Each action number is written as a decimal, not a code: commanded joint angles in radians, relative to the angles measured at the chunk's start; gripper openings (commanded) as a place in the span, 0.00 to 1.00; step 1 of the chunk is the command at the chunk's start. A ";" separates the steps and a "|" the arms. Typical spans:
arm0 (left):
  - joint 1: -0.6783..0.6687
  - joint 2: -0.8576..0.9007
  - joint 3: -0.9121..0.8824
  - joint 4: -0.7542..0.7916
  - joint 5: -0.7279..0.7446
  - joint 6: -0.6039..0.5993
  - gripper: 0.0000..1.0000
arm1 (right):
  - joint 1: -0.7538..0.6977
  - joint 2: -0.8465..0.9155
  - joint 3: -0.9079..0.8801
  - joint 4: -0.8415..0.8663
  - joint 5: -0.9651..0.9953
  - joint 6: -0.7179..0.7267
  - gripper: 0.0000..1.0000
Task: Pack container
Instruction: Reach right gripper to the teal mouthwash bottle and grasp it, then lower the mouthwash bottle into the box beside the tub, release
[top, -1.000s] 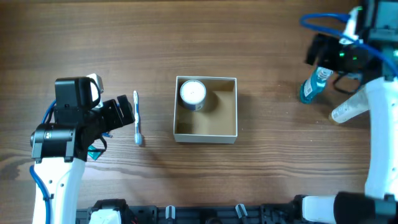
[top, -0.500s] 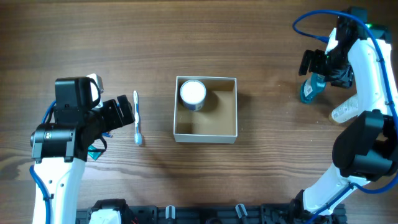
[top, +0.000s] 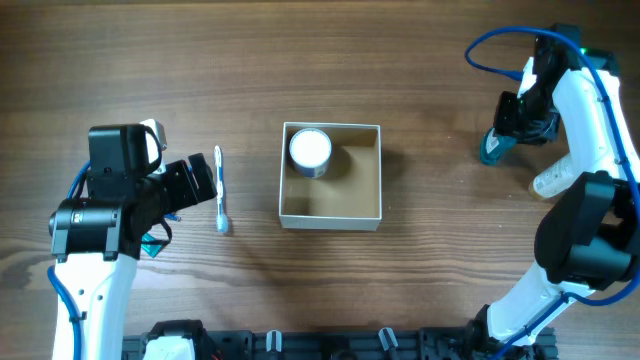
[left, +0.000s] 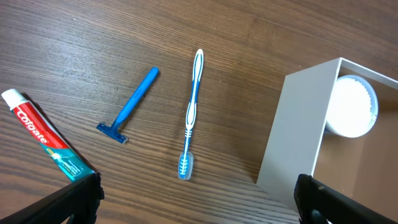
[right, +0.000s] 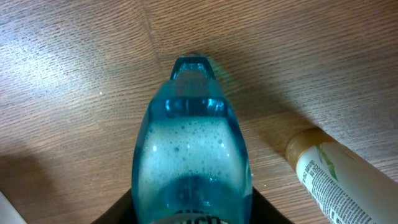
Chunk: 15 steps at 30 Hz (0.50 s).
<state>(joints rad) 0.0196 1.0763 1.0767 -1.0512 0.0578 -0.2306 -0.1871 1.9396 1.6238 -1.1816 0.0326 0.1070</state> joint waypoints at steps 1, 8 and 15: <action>-0.005 -0.001 0.019 -0.001 -0.006 -0.009 1.00 | -0.004 0.018 -0.016 0.003 -0.002 0.001 0.34; -0.005 -0.001 0.019 -0.001 -0.006 -0.009 1.00 | 0.029 -0.094 0.031 -0.024 -0.003 -0.002 0.04; -0.005 -0.001 0.019 -0.001 -0.006 -0.009 1.00 | 0.341 -0.491 0.042 -0.137 -0.024 0.063 0.04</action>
<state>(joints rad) 0.0196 1.0763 1.0767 -1.0519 0.0574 -0.2306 0.0402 1.5730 1.6325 -1.2980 0.0299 0.1116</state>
